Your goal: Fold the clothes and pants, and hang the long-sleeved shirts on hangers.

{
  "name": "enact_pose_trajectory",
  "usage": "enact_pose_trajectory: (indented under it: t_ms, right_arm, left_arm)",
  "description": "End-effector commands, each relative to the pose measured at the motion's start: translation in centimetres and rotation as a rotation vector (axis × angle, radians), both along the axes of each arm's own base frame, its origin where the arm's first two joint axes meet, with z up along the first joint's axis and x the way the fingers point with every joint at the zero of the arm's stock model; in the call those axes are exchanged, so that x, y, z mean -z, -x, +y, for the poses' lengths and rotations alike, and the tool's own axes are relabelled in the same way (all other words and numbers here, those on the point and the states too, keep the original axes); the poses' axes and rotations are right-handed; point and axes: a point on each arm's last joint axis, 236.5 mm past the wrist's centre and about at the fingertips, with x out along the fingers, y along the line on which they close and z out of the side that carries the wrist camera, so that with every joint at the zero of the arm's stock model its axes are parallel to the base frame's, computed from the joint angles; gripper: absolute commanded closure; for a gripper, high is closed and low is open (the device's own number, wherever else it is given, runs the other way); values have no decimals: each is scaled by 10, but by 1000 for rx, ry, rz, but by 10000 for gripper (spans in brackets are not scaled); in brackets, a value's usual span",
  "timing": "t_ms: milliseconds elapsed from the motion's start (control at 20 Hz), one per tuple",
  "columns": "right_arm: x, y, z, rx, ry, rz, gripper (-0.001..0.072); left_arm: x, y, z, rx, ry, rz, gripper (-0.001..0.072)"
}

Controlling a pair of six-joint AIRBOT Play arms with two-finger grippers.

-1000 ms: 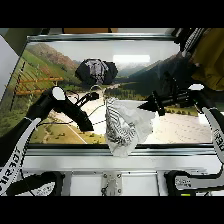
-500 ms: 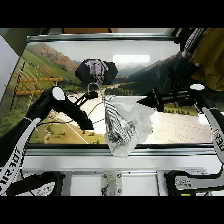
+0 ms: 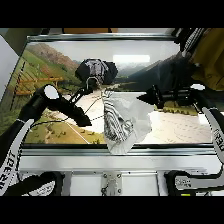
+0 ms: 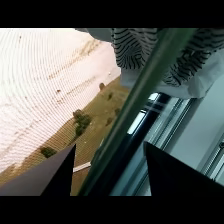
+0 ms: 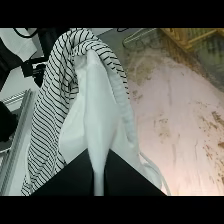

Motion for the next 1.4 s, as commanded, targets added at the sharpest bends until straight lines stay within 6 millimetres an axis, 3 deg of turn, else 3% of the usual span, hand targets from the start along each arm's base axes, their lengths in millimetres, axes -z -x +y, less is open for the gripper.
enact_pose_trajectory:
  t_ms: [0,850,1150,1350]
  right_arm:
    - [-13,-4,1,19,-55,-5,700]
    - [-52,-22,-3,96,-221,-7,700]
    - [-51,-22,-3,94,-214,-3,700]
    - [-44,-19,-2,83,-187,1,700]
  left_arm:
    - [-4,-3,-2,-18,23,-2,266]
    - [-3,-6,8,-60,10,11,266]
    - [-3,-9,9,-73,15,10,266]
    - [-8,-18,25,-161,23,21,265]
